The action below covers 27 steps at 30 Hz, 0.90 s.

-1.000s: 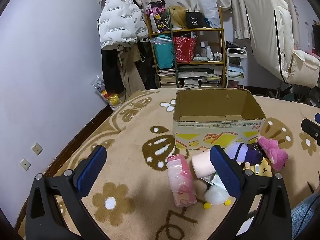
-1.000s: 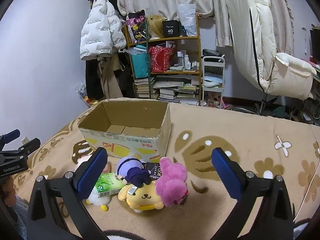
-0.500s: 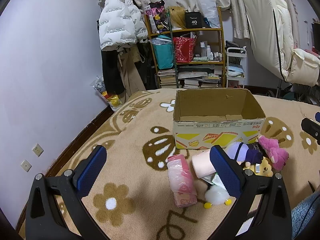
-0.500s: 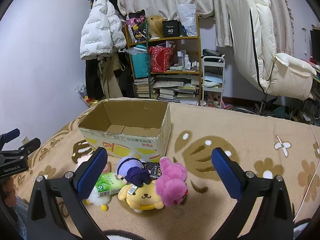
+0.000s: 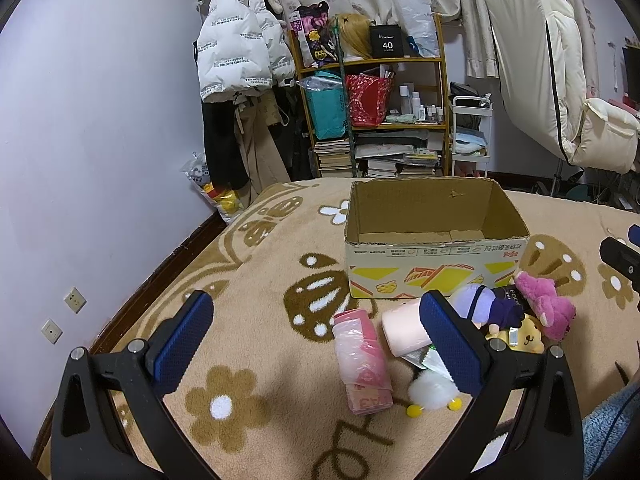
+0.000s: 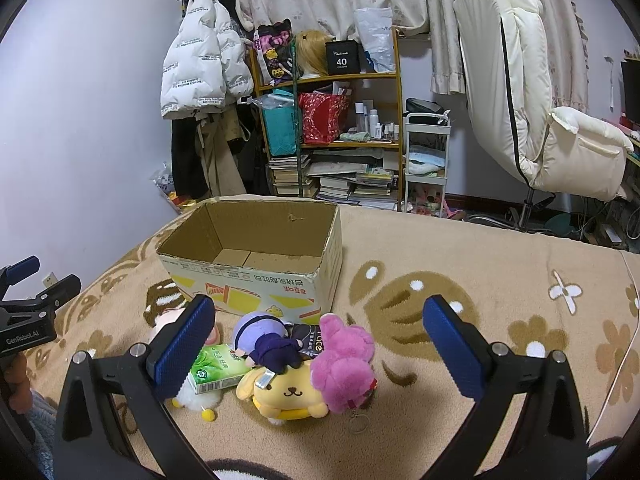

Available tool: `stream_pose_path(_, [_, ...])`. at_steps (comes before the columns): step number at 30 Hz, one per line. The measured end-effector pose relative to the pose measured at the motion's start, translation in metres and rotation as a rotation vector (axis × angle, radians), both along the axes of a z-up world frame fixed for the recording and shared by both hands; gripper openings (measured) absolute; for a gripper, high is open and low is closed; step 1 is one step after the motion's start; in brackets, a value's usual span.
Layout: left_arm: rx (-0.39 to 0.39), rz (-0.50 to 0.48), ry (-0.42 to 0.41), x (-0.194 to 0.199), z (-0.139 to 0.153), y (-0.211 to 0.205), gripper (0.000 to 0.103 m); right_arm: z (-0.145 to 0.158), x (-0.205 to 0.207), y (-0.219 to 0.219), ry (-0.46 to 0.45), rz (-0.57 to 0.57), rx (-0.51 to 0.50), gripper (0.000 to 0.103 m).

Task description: Organize soft objects

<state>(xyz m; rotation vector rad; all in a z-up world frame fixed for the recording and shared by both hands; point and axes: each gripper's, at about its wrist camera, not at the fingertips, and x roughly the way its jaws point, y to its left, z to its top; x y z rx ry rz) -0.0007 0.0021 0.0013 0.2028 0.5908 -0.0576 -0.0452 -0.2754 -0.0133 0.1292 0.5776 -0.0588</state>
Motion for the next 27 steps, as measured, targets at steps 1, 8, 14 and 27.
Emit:
stream_pose_path(1, [0.000,0.000,-0.001,-0.0001,0.0001,0.0001,0.102,-0.0001,-0.0002,-0.0001,0.000,0.000,0.001,0.103])
stream_pose_path(8, [-0.001,-0.002,-0.005,-0.0015,0.0042,0.0028,0.102,0.0042,-0.0008,0.0002,-0.001,0.000,-0.002,0.103])
stream_pose_path(14, [-0.002,-0.001,-0.005,-0.0023,0.0052,0.0032,0.102,0.0039,-0.0020,0.0000,0.002,-0.002,-0.001,0.103])
stream_pose_path(27, [-0.008,0.005,-0.006,-0.0031,0.0079,0.0047,0.102,0.0058,-0.0025,-0.0003,-0.002,0.000,-0.003,0.103])
